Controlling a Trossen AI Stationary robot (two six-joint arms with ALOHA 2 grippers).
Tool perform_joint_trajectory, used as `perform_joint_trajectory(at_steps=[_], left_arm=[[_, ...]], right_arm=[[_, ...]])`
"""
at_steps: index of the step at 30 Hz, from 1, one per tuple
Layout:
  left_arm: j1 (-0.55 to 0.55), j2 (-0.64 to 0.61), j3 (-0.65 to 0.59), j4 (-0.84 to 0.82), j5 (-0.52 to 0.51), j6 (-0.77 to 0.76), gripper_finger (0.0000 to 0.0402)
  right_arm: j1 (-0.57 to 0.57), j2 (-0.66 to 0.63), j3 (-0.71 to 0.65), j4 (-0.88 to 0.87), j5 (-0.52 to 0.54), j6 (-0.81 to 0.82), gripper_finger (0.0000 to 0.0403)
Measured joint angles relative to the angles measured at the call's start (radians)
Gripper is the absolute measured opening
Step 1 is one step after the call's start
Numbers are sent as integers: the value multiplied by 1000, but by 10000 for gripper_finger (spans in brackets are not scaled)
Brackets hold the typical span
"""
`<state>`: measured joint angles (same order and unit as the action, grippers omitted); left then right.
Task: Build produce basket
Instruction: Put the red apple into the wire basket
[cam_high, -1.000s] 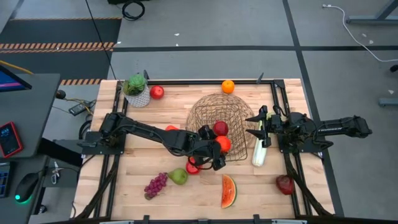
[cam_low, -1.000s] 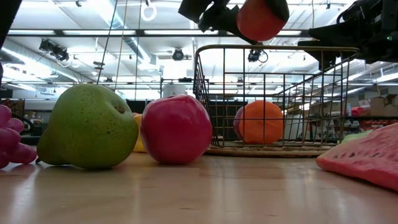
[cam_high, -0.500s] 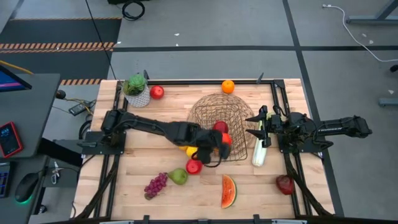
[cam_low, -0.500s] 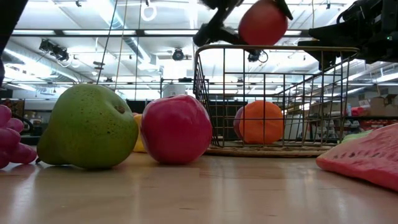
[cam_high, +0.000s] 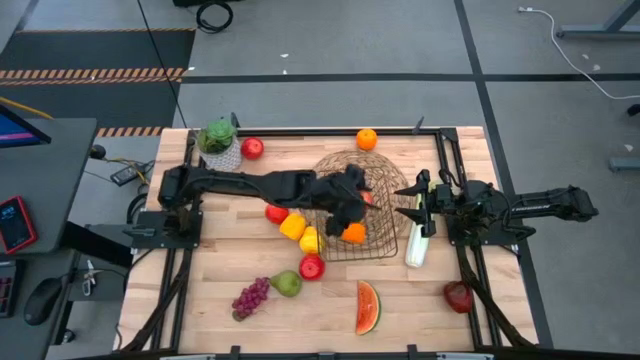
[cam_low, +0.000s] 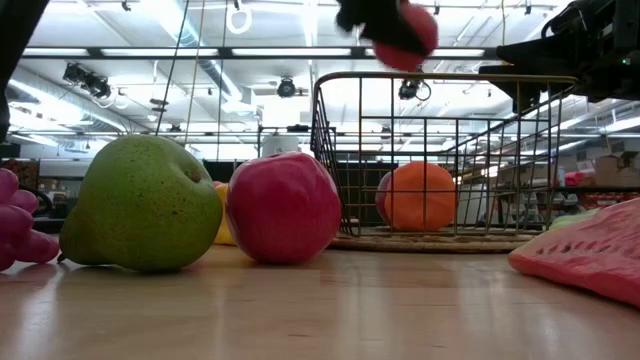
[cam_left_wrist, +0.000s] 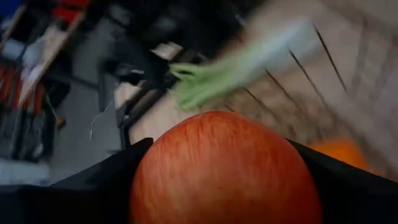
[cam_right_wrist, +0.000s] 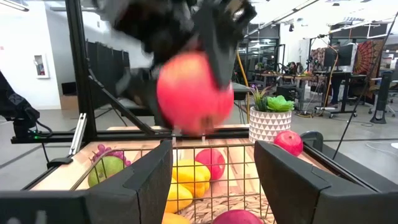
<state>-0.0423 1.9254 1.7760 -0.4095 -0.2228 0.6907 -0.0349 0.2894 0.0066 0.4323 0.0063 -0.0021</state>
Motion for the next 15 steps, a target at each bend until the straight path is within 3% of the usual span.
perform_joint_trajectory(at_steps=[9, 15], left_arm=[[31, -168, 1, -110, 3, -493, 339], [53, -207, 1, -221, 21, -747, 339]], right_arm=[[0, 0, 0, -1, 0, 0, 231], [0, 4, 0, 5, 0, 0, 231]])
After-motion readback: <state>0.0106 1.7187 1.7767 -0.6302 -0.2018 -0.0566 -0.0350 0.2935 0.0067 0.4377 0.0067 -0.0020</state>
